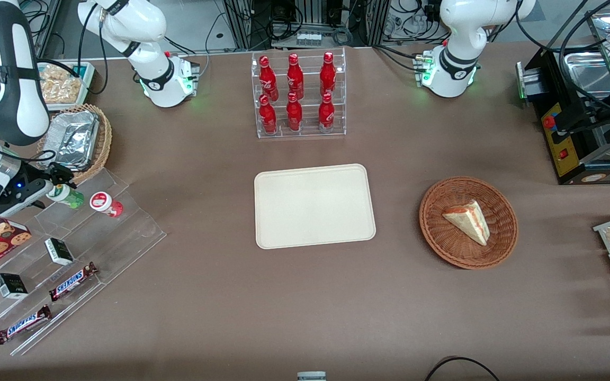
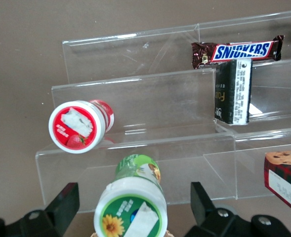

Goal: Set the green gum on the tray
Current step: 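Lift the gum tub and carry it over the cream tray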

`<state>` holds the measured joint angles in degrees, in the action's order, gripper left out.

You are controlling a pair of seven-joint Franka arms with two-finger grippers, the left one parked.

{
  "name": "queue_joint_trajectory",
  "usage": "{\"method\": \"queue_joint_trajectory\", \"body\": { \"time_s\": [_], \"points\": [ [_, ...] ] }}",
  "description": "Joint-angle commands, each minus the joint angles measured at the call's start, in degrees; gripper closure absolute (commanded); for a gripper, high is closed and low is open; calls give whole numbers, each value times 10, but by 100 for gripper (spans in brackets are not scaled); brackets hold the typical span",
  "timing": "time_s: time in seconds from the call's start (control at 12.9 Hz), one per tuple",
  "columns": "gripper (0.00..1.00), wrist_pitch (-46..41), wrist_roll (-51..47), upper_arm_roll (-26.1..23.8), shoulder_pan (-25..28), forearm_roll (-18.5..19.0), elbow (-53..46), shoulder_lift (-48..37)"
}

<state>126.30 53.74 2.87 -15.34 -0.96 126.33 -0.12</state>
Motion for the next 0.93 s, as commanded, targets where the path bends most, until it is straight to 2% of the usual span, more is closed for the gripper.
{"method": "queue_joint_trajectory", "body": {
  "time_s": [0.0, 0.15, 0.23, 0.31, 0.39, 0.46, 0.54, 0.85],
  "points": [
    [0, 15, 8, -1, -10, 6, 14, -2],
    [2, 15, 8, -1, -10, 6, 14, -2],
    [6, 12, 8, -1, -10, 6, 14, -2],
    [25, 9, 8, -1, -10, 6, 14, -3],
    [57, 6, 8, -1, -10, 6, 14, -5],
    [82, 0, 7, -1, -9, 6, 14, -6],
    [99, -7, 0, -2, -9, 5, 14, -7],
    [100, -44, -16, -8, -4, 3, -5, -9]
  ]
}}
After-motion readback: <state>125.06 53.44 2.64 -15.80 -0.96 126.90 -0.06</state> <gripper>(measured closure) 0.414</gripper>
